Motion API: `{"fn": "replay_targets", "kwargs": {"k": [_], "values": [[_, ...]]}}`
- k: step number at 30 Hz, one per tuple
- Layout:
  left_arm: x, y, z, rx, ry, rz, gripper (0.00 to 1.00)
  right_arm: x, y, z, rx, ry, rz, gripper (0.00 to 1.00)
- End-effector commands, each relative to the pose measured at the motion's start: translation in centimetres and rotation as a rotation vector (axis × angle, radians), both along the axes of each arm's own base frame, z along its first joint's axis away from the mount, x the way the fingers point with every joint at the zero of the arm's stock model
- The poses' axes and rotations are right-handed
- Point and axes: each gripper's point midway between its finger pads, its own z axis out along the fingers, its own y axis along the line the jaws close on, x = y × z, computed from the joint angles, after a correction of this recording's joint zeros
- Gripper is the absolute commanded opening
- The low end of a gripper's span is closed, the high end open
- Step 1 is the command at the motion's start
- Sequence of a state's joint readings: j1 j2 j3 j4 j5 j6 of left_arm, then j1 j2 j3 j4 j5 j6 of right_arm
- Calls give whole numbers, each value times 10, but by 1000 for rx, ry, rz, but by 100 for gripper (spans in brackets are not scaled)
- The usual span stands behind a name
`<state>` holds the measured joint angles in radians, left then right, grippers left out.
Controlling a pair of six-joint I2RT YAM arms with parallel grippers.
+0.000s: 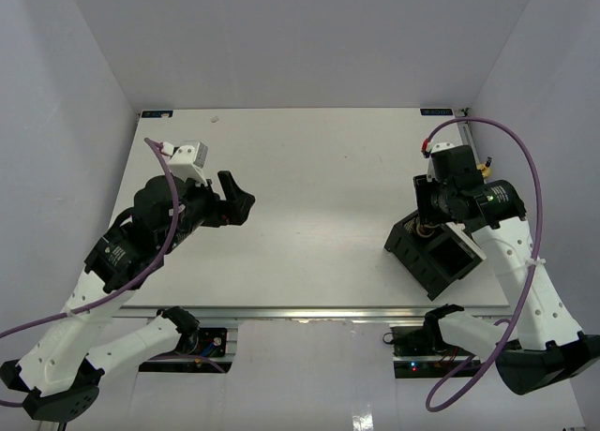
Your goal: Organize the condiment bottles
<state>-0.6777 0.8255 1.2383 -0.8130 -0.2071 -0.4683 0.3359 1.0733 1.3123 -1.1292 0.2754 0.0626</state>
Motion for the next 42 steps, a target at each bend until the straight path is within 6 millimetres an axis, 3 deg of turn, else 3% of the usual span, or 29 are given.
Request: {"fn": "replay_targets", "kwargs": {"k": [1, 24, 42], "values": [[-4, -1, 20, -32, -32, -18, 98, -1, 9, -1, 37, 3, 47, 8], [-12, 7, 32, -44, -42, -11, 98, 4, 5, -26, 52, 64, -31, 8], [-9, 4, 37, -36, -53, -21, 98, 3, 9, -17, 73, 79, -23, 8]]}}
